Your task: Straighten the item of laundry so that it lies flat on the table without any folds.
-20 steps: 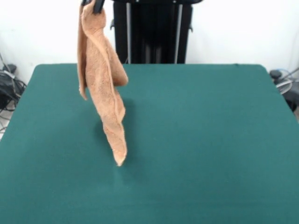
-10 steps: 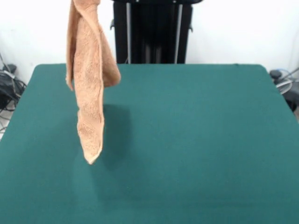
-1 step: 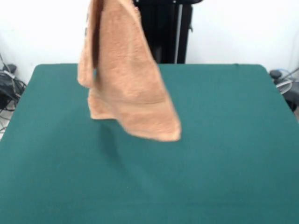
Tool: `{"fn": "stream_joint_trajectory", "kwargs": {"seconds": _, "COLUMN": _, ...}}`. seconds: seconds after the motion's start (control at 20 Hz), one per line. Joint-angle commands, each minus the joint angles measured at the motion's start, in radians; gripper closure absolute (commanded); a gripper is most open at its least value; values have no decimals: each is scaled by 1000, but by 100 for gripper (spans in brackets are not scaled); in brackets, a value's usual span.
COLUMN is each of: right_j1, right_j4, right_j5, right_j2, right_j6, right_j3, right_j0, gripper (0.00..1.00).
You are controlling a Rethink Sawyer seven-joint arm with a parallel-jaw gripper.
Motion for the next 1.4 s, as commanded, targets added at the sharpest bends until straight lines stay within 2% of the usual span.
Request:
{"fn": "stream_joint_trajectory", "kwargs": {"seconds": 0.05, "right_j1": 90, "right_j4": -88, "right_j5": -28, "right_j2": -110, "right_j6": 448, "right_j3": 58, "right_j0": 84, "gripper": 100}}
{"fn": "stream_joint_trajectory", "kwargs": {"seconds": 0.3, "right_j1": 144, "right_j4": -84, "right_j5": -74, "right_j2": -154, "right_j6": 558, "right_j3": 79, "right_j0": 138, "gripper": 100}}
{"fn": "stream_joint_trajectory", "kwargs": {"seconds": 0.5, "right_j1": 171, "right_j4": -71, "right_j5": -99, "right_j2": -166, "right_j6": 589, "right_j3": 87, "right_j0": 153, "gripper": 100}}
{"fn": "stream_joint_trajectory", "kwargs": {"seconds": 0.7, "right_j1": 168, "right_j4": 20, "right_j5": -117, "right_j2": -110, "right_j6": 532, "right_j3": 142, "right_j0": 103, "gripper": 100}}
{"fn": "stream_joint_trajectory", "kwargs": {"seconds": 1.0, "right_j1": 175, "right_j4": 72, "right_j5": -134, "right_j2": -83, "right_j6": 531, "right_j3": 178, "right_j0": 90, "gripper": 100}}
{"fn": "stream_joint_trajectory", "kwargs": {"seconds": 1.4, "right_j1": 200, "right_j4": 171, "right_j5": -192, "right_j2": 7, "right_j6": 395, "right_j3": 220, "right_j0": -11, "gripper": 100}}
